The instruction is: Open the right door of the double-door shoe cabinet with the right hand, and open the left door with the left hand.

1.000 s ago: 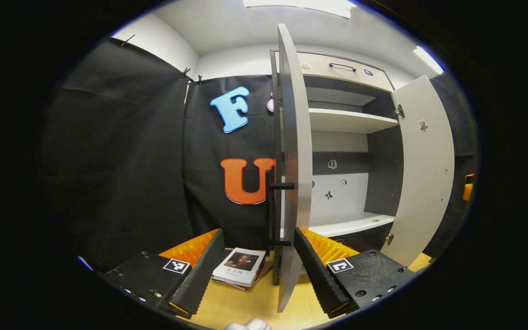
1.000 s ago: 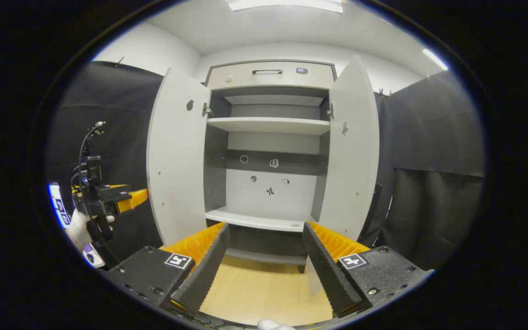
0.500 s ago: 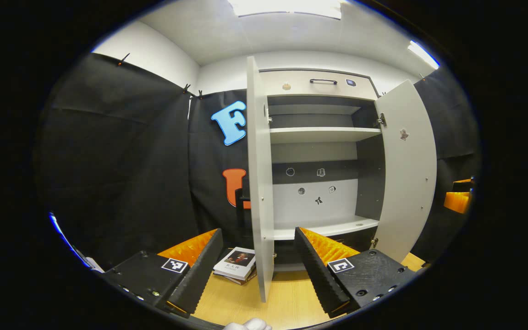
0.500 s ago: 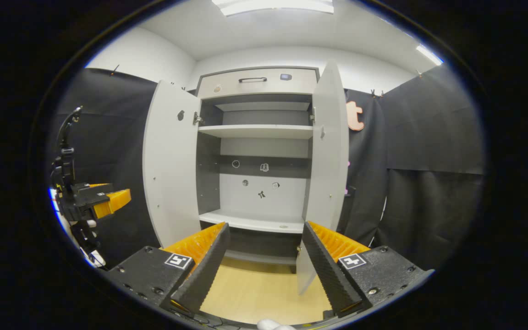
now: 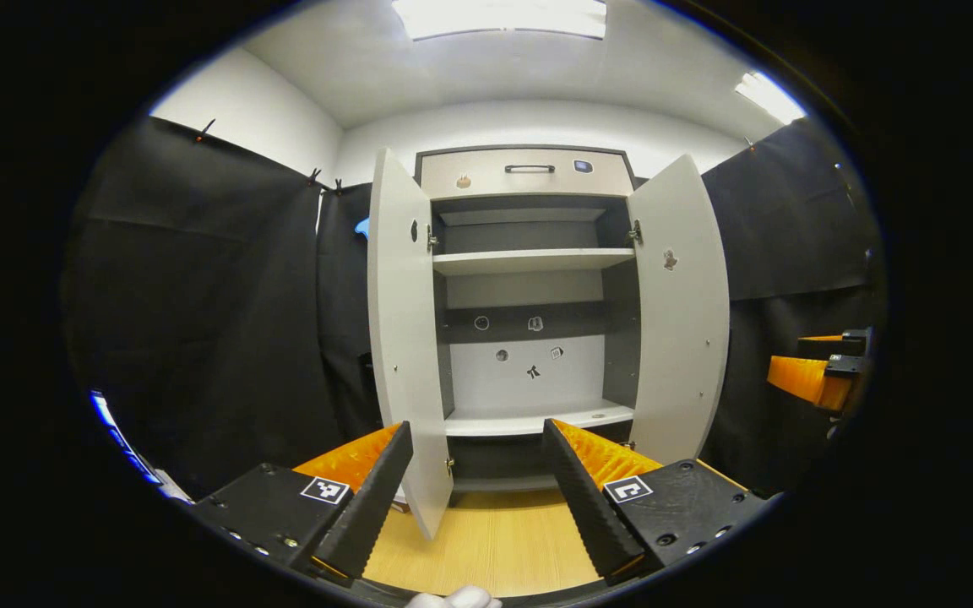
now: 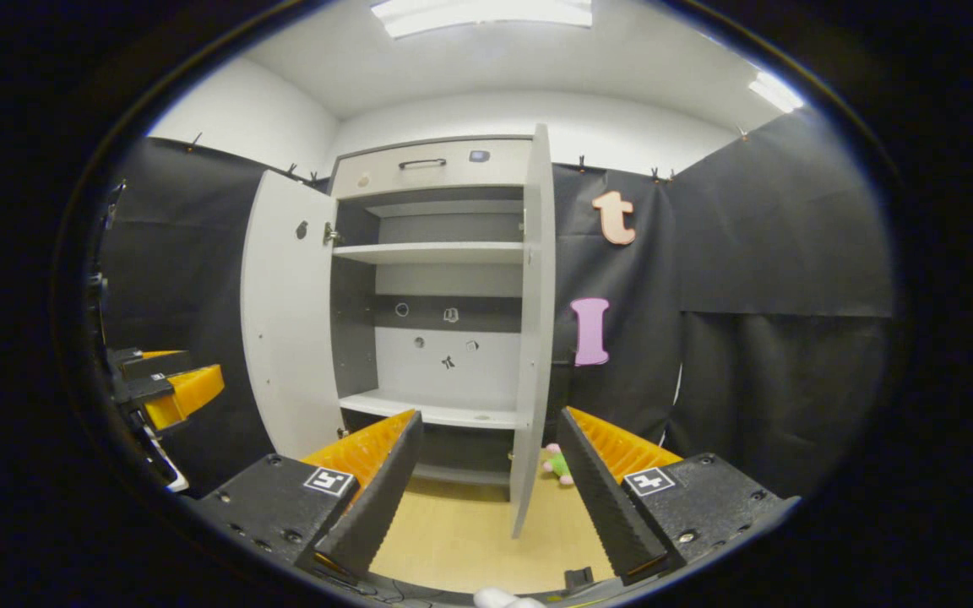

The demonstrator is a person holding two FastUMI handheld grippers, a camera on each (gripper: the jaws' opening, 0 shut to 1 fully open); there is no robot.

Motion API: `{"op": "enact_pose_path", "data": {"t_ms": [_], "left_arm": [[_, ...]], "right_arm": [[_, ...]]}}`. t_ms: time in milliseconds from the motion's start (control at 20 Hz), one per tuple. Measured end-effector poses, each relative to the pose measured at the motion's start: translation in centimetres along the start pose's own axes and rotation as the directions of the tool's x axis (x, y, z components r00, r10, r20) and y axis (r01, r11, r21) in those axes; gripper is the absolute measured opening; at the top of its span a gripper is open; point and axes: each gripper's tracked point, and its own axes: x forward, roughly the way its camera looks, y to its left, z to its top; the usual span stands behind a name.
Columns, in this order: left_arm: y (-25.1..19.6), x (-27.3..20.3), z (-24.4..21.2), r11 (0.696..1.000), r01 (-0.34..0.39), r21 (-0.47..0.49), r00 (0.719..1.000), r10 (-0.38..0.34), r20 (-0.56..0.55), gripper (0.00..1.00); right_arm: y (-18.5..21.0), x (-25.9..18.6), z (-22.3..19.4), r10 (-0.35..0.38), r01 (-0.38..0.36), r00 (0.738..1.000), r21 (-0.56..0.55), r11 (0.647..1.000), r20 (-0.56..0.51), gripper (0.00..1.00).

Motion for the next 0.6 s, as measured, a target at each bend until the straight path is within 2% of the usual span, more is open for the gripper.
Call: {"op": "enact_pose_path", "data": {"t_ms": [200,600], "left_arm": [[-1.4,-0.1,0.4,1.000,0.024,-0.006,1.000,-0.024,0.005,0.93],[-1.9,-0.1,1.0,1.000,0.030,-0.002,0.999,-0.030,0.015,0.94]], "right_arm": [[-1.4,-0.6,0.1,-0.023,0.023,1.000,0.015,1.000,0.002,1.00],[-1.5,-0.4,0.2,-0.029,0.029,1.000,0.019,0.999,0.009,1.00]]}}
